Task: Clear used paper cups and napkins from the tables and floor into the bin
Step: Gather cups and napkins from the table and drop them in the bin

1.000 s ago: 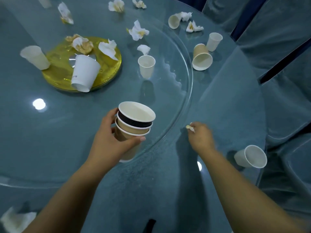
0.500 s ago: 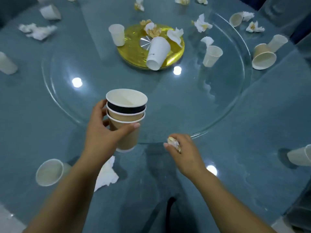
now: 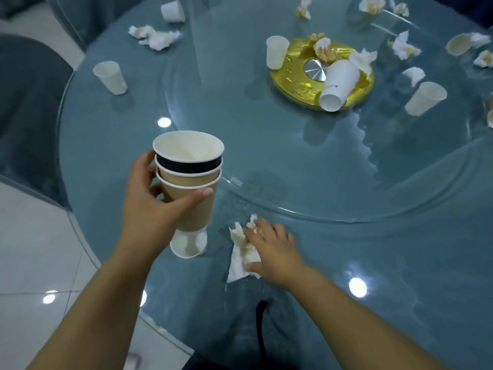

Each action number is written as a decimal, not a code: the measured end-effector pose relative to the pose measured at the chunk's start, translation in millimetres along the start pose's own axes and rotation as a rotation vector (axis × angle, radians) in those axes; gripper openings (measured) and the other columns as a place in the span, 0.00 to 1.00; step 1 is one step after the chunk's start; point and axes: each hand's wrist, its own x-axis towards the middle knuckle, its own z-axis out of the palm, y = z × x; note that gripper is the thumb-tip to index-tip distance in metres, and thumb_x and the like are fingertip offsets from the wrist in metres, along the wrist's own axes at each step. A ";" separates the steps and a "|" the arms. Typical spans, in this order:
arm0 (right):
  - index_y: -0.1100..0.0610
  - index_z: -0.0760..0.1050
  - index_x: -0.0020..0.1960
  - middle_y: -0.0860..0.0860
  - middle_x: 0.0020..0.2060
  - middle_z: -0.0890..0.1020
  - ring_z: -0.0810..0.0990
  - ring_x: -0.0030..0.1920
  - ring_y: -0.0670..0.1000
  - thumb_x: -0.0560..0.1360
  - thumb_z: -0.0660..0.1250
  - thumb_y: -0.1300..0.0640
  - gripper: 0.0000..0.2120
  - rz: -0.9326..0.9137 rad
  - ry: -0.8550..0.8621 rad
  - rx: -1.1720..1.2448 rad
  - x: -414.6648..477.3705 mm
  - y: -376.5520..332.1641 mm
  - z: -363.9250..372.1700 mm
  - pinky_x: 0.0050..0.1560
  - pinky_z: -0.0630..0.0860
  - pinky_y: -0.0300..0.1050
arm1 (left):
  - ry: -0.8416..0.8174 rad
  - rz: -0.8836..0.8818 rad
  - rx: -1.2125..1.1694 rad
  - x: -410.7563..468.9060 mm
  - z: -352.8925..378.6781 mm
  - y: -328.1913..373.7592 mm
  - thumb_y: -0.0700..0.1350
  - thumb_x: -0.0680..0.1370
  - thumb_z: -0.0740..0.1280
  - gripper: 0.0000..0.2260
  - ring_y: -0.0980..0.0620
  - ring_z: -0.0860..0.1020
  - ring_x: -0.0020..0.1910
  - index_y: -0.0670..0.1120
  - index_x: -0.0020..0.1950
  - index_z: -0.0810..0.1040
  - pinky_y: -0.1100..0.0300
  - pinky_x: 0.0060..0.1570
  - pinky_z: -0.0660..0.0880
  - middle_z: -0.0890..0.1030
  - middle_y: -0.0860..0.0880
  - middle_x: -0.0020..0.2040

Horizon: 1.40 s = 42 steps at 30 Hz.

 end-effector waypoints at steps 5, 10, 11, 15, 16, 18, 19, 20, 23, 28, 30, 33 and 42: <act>0.53 0.69 0.68 0.50 0.64 0.70 0.71 0.62 0.54 0.76 0.62 0.61 0.20 0.046 0.063 0.251 5.7 -2.0 -7.9 0.58 0.67 0.42 | 0.019 0.013 -0.023 4.8 -10.9 2.0 0.48 0.55 0.81 0.44 0.64 0.76 0.55 0.56 0.68 0.66 0.71 0.46 0.74 0.75 0.60 0.61; 0.52 0.69 0.67 0.49 0.56 0.70 0.71 0.56 0.49 0.74 0.60 0.66 0.23 0.104 0.228 0.610 12.2 0.7 -43.5 0.57 0.71 0.44 | 0.036 0.019 -0.038 13.9 -7.8 4.5 0.47 0.55 0.83 0.43 0.63 0.76 0.56 0.59 0.65 0.67 0.69 0.47 0.74 0.74 0.62 0.60; 0.51 0.70 0.66 0.49 0.53 0.70 0.70 0.54 0.48 0.74 0.59 0.67 0.23 0.094 0.250 0.642 15.1 2.5 -51.2 0.56 0.72 0.45 | 0.048 0.015 -0.038 16.6 -7.5 4.9 0.48 0.56 0.81 0.41 0.62 0.76 0.56 0.60 0.65 0.66 0.67 0.48 0.74 0.74 0.62 0.60; 0.51 0.76 0.59 0.51 0.51 0.72 0.71 0.48 0.45 0.73 0.57 0.69 0.21 0.065 0.341 0.687 36.2 3.6 -81.3 0.48 0.69 0.33 | 0.102 0.012 -0.020 31.1 -10.0 8.4 0.49 0.56 0.81 0.41 0.60 0.76 0.56 0.62 0.64 0.65 0.66 0.48 0.73 0.74 0.62 0.60; 0.52 0.76 0.59 0.52 0.52 0.72 0.71 0.47 0.45 0.73 0.57 0.69 0.21 0.072 0.359 0.694 42.6 1.6 -88.8 0.45 0.67 0.28 | 0.116 0.013 -0.009 35.1 -12.5 8.2 0.49 0.55 0.82 0.43 0.58 0.76 0.57 0.61 0.66 0.65 0.66 0.48 0.73 0.74 0.61 0.61; 0.50 0.77 0.56 0.51 0.51 0.71 0.71 0.45 0.45 0.73 0.58 0.69 0.19 0.089 0.386 0.718 54.2 -4.7 -103.1 0.41 0.66 0.24 | 0.137 0.015 0.001 42.9 -19.7 7.1 0.52 0.56 0.82 0.45 0.56 0.75 0.58 0.58 0.68 0.64 0.65 0.49 0.73 0.72 0.58 0.64; 0.48 0.76 0.54 0.51 0.51 0.71 0.72 0.45 0.45 0.73 0.58 0.68 0.18 0.092 0.397 0.725 58.6 -8.5 -108.6 0.41 0.66 0.25 | 0.145 0.017 0.001 46.7 -24.4 5.5 0.52 0.56 0.82 0.46 0.55 0.75 0.59 0.57 0.69 0.64 0.64 0.50 0.73 0.72 0.57 0.65; 0.47 0.75 0.52 0.51 0.51 0.71 0.72 0.45 0.46 0.73 0.59 0.67 0.17 0.092 0.411 0.731 62.9 -13.6 -113.5 0.42 0.67 0.29 | 0.153 0.015 0.001 51.0 -29.8 4.3 0.53 0.56 0.82 0.46 0.54 0.74 0.60 0.57 0.70 0.64 0.62 0.51 0.73 0.72 0.56 0.66; 0.47 0.74 0.51 0.51 0.51 0.71 0.72 0.45 0.47 0.74 0.64 0.61 0.11 0.103 0.454 0.752 76.7 -32.6 -122.1 0.48 0.68 0.42 | 0.169 -0.003 -0.007 67.4 -51.3 0.5 0.57 0.55 0.81 0.46 0.51 0.74 0.61 0.58 0.69 0.64 0.56 0.55 0.74 0.72 0.56 0.66; 0.49 0.78 0.48 0.50 0.48 0.74 0.75 0.44 0.47 0.73 0.69 0.49 0.05 0.131 0.506 0.739 115.1 -72.0 -122.9 0.45 0.66 0.40 | 0.175 0.041 -0.007 106.3 -101.0 -5.5 0.46 0.61 0.80 0.40 0.56 0.75 0.57 0.57 0.68 0.65 0.63 0.51 0.74 0.73 0.58 0.62; 0.49 0.79 0.47 0.52 0.47 0.78 0.77 0.44 0.48 0.74 0.68 0.47 0.07 0.151 0.530 0.723 137.3 -87.8 -119.8 0.42 0.67 0.40 | 0.147 0.061 0.004 127.2 -126.5 -10.5 0.43 0.63 0.79 0.38 0.58 0.75 0.55 0.56 0.68 0.65 0.67 0.48 0.72 0.73 0.58 0.61; 0.50 0.80 0.49 0.53 0.47 0.80 0.79 0.46 0.51 0.74 0.68 0.46 0.09 0.208 0.571 0.719 167.4 -119.5 -114.5 0.43 0.68 0.41 | 0.092 0.073 0.027 163.4 -170.4 -20.4 0.45 0.61 0.79 0.40 0.55 0.75 0.58 0.55 0.69 0.65 0.64 0.51 0.73 0.73 0.57 0.64; 0.54 0.78 0.57 0.53 0.52 0.75 0.71 0.46 0.45 0.72 0.71 0.52 0.15 0.260 0.619 0.710 207.9 -186.8 -133.1 0.45 0.63 0.35 | 0.040 0.095 0.045 232.6 -233.7 -23.6 0.45 0.60 0.80 0.38 0.54 0.75 0.61 0.58 0.66 0.67 0.58 0.55 0.74 0.74 0.57 0.63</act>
